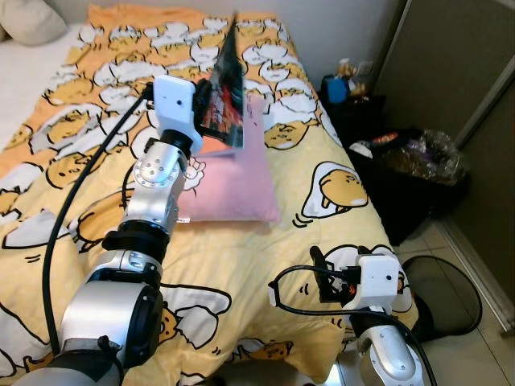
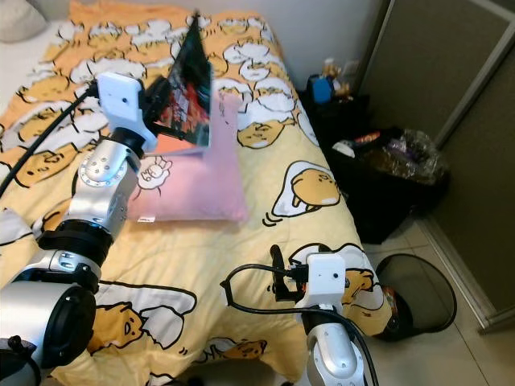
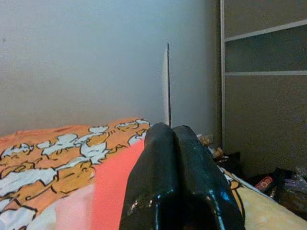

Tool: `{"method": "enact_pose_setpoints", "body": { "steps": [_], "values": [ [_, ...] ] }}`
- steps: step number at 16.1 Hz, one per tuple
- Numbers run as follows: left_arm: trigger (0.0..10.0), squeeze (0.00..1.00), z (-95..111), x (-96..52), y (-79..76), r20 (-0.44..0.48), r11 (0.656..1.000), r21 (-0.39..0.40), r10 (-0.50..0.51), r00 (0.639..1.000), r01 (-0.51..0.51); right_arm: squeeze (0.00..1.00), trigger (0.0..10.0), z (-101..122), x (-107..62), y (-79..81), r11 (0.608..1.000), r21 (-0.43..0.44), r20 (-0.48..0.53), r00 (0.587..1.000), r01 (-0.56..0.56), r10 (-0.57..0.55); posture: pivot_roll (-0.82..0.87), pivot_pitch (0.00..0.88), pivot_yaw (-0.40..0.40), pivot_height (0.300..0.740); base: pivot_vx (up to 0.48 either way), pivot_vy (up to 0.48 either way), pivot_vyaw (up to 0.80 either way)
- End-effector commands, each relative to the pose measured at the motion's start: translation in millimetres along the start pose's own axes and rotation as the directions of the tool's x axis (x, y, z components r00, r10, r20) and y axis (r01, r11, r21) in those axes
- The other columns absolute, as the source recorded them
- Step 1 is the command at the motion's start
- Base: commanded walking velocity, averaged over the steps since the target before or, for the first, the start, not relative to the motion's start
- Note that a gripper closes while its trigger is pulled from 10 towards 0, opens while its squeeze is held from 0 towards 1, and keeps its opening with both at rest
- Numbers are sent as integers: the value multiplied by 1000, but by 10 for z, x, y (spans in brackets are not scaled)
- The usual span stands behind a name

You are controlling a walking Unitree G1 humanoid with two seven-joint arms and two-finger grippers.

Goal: Clean up the room

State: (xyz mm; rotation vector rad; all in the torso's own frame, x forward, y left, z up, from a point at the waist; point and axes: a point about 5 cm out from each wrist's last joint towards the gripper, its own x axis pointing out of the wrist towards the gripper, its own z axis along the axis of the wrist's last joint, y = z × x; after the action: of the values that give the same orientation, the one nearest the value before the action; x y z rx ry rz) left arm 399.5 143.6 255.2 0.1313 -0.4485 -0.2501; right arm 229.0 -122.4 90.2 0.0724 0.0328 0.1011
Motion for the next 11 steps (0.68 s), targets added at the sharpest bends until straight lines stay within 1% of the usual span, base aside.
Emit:
{"method": "enact_pose_setpoints", "body": {
  "steps": [1, 2, 3, 4, 5, 6, 7, 8, 9, 10, 11],
  "values": [
    [6824, 0, -62, -8, -129, -41, 998, -9, -57, 998, 56, 0, 10000, -35, 28, -31, 1000, 3, -8, 1000, 5, -5, -96, 55, 43, 740, 0, 0, 0],
    [10000, 0, -396, -110, -270, -219, 996, 0, -83, 972, 85, 0, 10000, -64, 45, 5, 1000, 4, -17, 1000, -12, 12, -86, 60, 39, 740, 0, 0, 0],
    [10000, 0, -396, -110, -270, -219, 996, 0, -83, 972, 85, 0, 10000, -64, 45, 5, 1000, 4, -17, 1000, -12, 12, -86, 60, 39, 740, 0, 0, 0],
    [10000, 0, -694, -257, -231, -396, 996, 81, 10, 918, 24, 0, 10000, -97, 34, 49, 1000, 7, -32, 999, -30, 31, -86, 80, 31, 740, 0, 0, 0],
    [10000, 0, -728, -281, -215, -415, 995, 100, 30, 909, 13, 0, 10000, -101, 33, 55, 999, 8, -33, 999, -33, 33, -86, 80, 31, 740, 0, 0, 0],
    [10000, 0, -795, -328, -193, -454, 994, 105, 60, 889, -13, 0, 10000, -114, 23, 54, 999, 6, -38, 999, -35, 35, -90, 88, 31, 740, 0, 0, 0],
    [10000, 0, -841, -370, -173, -475, 991, 127, 87, 876, -30, 0, 10000, -125, 9, 53, 999, 4, -42, 998, -36, 36, -106, 93, 30, 740, 0, 0, 0],
    [10000, 1000, -851, -385, -137, -479, 988, 146, 116, 870, -51, 0, 10000, -123, 4, 45, 999, 3, -43, 998, -35, 36, -113, 93, 31, 740, 0, 0, 0],
    [10000, 1000, -822, -371, -65, -461, 981, 171, 166, 872, -96, 0, 10000, -121, -4, 28, 999, -1, -43, 998, -35, 35, -121, 93, 32, 740, 0, 0, 0],
    [10000, 1000, -764, -335, -10, -426, 974, 185, 197, 883, -128, 0, 10000, -123, -14, 6, 999, -5, -46, 998, -32, 31, -122, 92, 31, 740, 0, 0, 0],
    [10000, 1000, -674, -279, 55, -376, 959, 242, 230, 898, -145, 0, 10000, -127, -22, -6, 1000, -6, -47, 998, -29, 28, -122, 92, 31, 740, 0, 0, 0]
  ]
}}
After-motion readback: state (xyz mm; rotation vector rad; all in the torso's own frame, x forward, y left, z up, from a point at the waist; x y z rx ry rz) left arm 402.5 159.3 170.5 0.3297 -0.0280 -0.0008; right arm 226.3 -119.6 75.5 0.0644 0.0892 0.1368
